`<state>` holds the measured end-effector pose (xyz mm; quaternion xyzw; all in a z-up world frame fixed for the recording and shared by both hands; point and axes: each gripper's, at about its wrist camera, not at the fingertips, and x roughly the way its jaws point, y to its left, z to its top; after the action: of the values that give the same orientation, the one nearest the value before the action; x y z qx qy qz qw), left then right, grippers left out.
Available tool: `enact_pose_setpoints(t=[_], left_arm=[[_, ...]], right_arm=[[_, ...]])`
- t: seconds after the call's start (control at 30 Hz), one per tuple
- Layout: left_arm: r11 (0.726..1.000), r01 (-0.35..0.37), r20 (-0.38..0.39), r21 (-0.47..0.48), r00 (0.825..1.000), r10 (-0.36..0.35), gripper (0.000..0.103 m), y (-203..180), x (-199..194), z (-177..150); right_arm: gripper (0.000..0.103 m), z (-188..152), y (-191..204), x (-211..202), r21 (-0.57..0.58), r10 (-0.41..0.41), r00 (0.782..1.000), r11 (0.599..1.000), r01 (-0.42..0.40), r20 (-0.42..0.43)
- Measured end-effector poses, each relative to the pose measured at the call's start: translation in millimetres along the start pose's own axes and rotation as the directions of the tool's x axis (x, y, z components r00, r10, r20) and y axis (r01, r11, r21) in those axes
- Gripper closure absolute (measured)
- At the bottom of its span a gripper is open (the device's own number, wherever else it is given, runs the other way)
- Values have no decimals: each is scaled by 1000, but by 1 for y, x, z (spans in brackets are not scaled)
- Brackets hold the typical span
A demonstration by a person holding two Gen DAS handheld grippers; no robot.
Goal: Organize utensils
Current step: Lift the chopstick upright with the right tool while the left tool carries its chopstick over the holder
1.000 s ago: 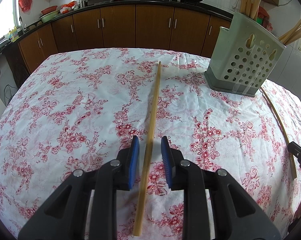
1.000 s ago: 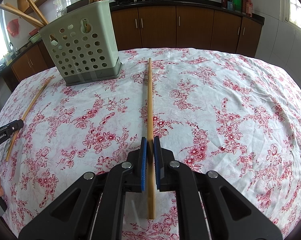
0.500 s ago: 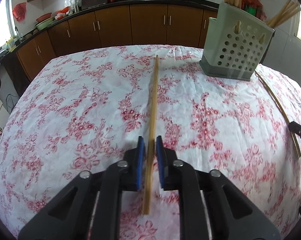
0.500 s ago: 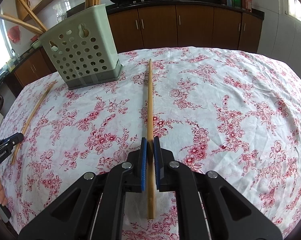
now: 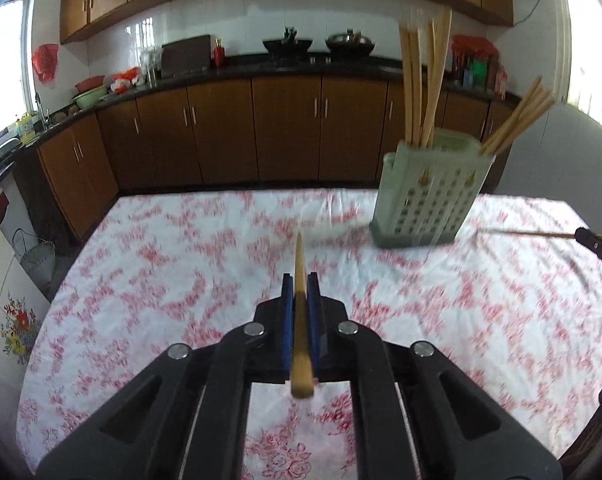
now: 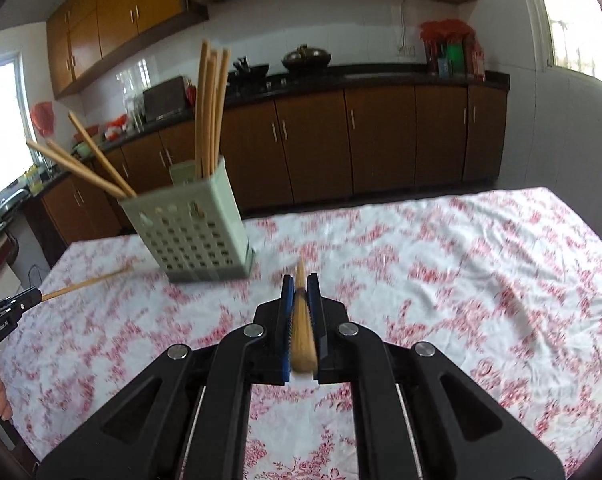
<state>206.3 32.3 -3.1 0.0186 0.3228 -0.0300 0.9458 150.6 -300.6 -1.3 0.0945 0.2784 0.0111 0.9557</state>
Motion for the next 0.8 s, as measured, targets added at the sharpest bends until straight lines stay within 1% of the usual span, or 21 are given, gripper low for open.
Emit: enact_pose_setpoints(t=[0.03, 0.23, 0.4, 0.53, 0.63, 0.7, 0.77, 0.8], left_arm=[[1000, 5, 26, -6, 1000, -4, 95, 0, -7, 7], [999, 45, 118, -20, 992, -42, 95, 0, -37, 37], [996, 84, 168, -17, 983, -80, 95, -4, -56, 55], [994, 106, 199, -11, 975, -102, 95, -14, -65, 67], [989, 144, 227, -20, 964, -135, 95, -21, -71, 76], [986, 166, 251, -26, 956, -154, 95, -27, -74, 84], [983, 181, 290, -26, 942, -166, 95, -36, -81, 96], [981, 192, 315, -26, 933, -174, 95, -41, -84, 104]], right_arm=[[95, 5, -3, -3, 1, 2, 1000, 1000, -2, 13], [95, 25, 1, -19, -5, 15, 996, 1000, -15, 84], [95, 41, 11, -31, -25, 42, 990, 999, -39, 132], [95, 53, 21, -40, -41, 81, 982, 996, -75, 168], [95, 64, 31, -47, -55, 108, 973, 994, -98, 203], [95, 74, 38, -52, -59, 129, 962, 991, -118, 240], [95, 82, 45, -57, -58, 147, 949, 989, -136, 279], [95, 88, 48, -60, -58, 155, 941, 988, -144, 301]])
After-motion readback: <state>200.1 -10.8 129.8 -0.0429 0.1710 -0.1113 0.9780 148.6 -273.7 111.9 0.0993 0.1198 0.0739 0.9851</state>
